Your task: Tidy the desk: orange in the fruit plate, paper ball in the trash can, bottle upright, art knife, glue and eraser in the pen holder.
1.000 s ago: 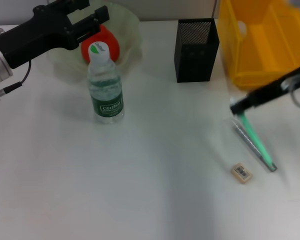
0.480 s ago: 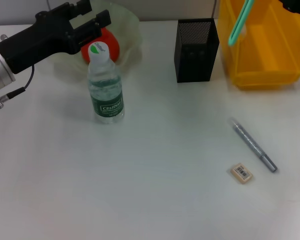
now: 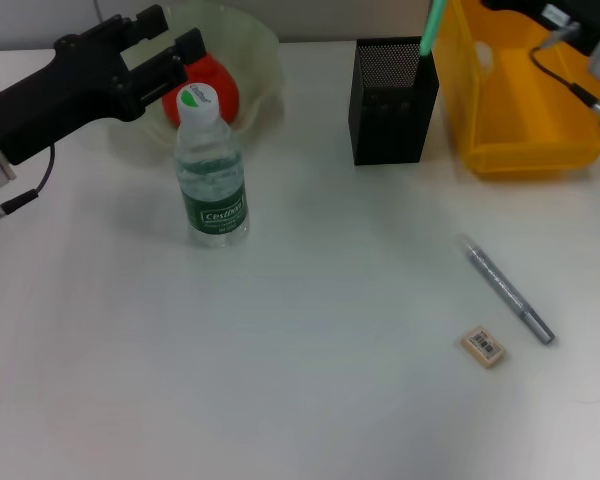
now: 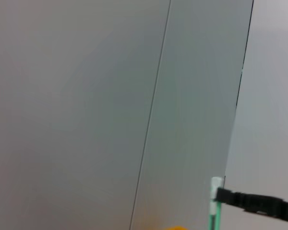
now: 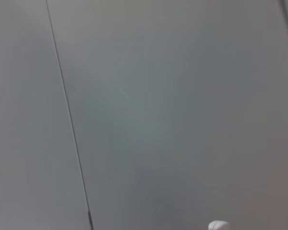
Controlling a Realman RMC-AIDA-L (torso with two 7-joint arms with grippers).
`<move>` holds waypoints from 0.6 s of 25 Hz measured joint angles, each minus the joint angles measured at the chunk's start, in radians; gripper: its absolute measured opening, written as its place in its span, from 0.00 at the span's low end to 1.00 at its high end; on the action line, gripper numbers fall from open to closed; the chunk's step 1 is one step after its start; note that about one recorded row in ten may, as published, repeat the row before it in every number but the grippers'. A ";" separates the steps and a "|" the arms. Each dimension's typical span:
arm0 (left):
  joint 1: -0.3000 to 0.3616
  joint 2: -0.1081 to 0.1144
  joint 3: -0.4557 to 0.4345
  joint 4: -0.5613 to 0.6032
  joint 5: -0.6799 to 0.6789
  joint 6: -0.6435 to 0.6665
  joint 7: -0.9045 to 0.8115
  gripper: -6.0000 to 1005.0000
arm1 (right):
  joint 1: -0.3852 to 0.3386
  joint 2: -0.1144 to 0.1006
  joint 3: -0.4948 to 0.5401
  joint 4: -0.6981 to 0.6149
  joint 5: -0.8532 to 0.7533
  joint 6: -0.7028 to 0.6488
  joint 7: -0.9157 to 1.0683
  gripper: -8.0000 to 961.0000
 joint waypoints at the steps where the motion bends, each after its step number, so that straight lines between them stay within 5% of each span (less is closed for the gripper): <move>1: 0.000 0.000 0.000 0.000 0.000 0.000 0.000 0.60 | 0.000 0.000 0.000 0.000 0.000 0.000 0.000 0.27; 5: 0.008 0.000 -0.014 -0.007 -0.002 0.011 0.004 0.60 | 0.051 0.001 0.000 0.043 0.000 0.072 -0.032 0.29; 15: 0.008 0.000 -0.029 -0.011 -0.004 0.028 0.009 0.60 | 0.041 0.006 -0.057 0.063 0.003 0.090 -0.036 0.32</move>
